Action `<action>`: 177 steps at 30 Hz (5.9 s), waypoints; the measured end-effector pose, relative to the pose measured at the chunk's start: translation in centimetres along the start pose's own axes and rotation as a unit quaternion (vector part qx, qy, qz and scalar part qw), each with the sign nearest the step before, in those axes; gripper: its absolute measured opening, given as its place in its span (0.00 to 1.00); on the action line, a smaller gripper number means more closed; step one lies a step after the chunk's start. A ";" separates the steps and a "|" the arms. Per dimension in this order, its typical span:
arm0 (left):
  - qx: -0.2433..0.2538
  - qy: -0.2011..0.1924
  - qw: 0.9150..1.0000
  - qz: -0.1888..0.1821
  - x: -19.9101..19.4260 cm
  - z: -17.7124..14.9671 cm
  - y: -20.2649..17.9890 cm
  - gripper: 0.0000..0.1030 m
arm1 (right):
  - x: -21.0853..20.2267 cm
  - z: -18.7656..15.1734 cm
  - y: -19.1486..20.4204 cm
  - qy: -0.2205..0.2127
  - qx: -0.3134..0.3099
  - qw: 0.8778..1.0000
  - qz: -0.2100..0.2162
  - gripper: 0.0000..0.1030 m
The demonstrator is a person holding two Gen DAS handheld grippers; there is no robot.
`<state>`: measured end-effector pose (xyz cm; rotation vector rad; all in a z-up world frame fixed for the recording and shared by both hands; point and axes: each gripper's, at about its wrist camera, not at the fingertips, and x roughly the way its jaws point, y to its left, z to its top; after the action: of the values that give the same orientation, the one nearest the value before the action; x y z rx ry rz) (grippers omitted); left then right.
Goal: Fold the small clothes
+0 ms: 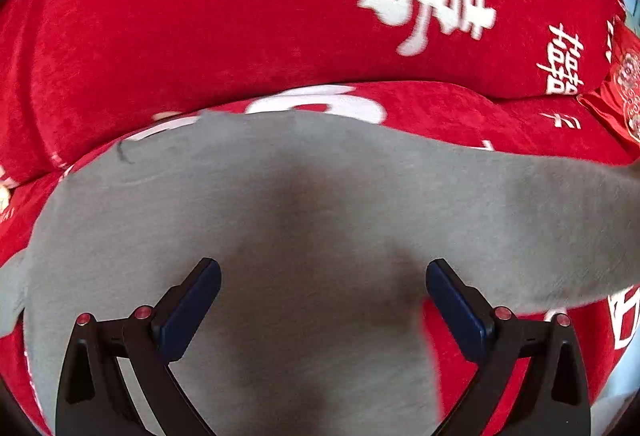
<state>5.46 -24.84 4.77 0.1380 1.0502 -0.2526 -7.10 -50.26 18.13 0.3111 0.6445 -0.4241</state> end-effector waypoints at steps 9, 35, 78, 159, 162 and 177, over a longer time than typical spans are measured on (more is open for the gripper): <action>-0.080 0.000 0.997 0.014 -1.9 -2.7 12.0 1.00 | -2.5 -0.9 14.2 -0.022 -0.079 0.995 0.058 0.05; -0.285 -0.011 0.958 0.031 -6.3 -14.9 36.3 1.00 | -0.5 -21.6 43.3 0.112 -0.299 0.931 0.177 0.05; -0.234 0.062 0.961 0.131 -4.3 -10.4 25.8 1.00 | 5.8 -11.7 23.0 0.152 -0.169 0.963 0.142 0.75; -0.504 -0.049 0.837 0.209 -9.9 -22.0 55.9 1.00 | -5.8 -27.9 30.5 0.130 -0.430 0.876 0.176 0.79; -0.513 -0.004 0.820 0.255 -8.0 -19.7 58.7 1.00 | -6.0 -28.6 32.0 0.134 -0.447 0.867 0.175 0.79; -0.531 -0.073 0.800 0.271 -8.8 -19.1 62.9 0.26 | -6.1 -29.2 38.5 0.128 -0.496 0.838 0.188 0.79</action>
<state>2.35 41.37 2.58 -0.5922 0.8257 0.8527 -8.26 -3.22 5.50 -0.5106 0.9574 0.3661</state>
